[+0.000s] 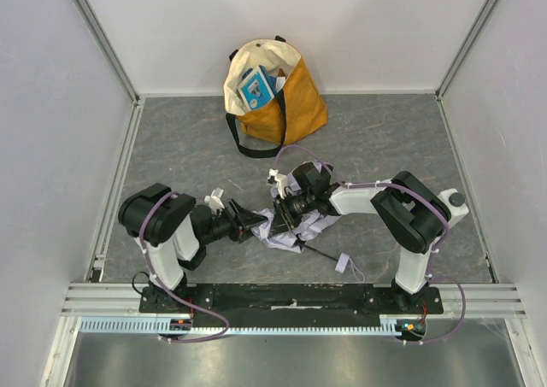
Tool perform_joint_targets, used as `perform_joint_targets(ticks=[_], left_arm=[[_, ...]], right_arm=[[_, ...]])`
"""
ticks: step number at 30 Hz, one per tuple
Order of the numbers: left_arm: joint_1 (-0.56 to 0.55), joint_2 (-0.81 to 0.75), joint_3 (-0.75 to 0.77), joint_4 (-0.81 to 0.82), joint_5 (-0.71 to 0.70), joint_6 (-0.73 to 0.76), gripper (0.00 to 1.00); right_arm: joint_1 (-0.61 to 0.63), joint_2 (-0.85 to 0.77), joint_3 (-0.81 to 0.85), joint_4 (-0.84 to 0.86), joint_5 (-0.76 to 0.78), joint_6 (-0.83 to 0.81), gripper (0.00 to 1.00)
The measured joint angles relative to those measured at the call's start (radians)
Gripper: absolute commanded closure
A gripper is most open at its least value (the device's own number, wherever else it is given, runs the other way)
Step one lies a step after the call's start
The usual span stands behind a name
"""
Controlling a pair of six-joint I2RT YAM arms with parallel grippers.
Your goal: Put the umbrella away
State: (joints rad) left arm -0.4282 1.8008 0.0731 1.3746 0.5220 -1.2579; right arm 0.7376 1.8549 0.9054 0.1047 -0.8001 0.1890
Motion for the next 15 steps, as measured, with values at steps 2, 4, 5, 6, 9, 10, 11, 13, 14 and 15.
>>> perform_joint_targets(ticks=[2,4,5,6,9,10,11,13,14,15], left_arm=[[0.000,0.058,0.005,0.060,0.004,-0.028,0.40],[-0.003,0.097,0.018,0.085,0.005,-0.049,0.53],[-0.006,0.106,0.020,0.089,0.001,-0.054,0.59],[-0.010,0.111,0.020,0.086,-0.007,-0.056,0.67],[-0.016,0.104,0.019,0.079,-0.029,-0.065,0.80],[-0.019,0.098,0.018,0.069,-0.035,-0.065,0.84],[-0.022,0.086,0.018,0.057,-0.042,-0.062,0.88],[-0.028,0.067,0.016,0.035,-0.056,-0.058,0.95],[-0.029,0.059,0.015,0.027,-0.062,-0.058,0.98],[-0.029,0.054,0.015,0.022,-0.066,-0.057,0.98]], right_arm=[[0.000,0.000,-0.003,0.009,0.000,0.006,1.00],[0.002,0.000,-0.005,0.018,0.001,0.010,1.00],[0.003,0.000,-0.005,0.018,0.002,0.010,1.00],[0.003,0.000,-0.005,0.018,0.003,0.011,1.00],[0.006,0.001,-0.005,0.013,0.005,0.011,1.00],[0.007,0.001,-0.004,0.011,0.011,0.012,1.00],[0.007,0.001,-0.004,0.009,0.017,0.012,0.99],[0.009,0.001,0.002,-0.005,0.031,0.013,0.91],[0.012,0.000,0.008,-0.017,0.040,0.013,0.86],[0.016,-0.003,0.013,-0.026,0.054,0.013,0.78]])
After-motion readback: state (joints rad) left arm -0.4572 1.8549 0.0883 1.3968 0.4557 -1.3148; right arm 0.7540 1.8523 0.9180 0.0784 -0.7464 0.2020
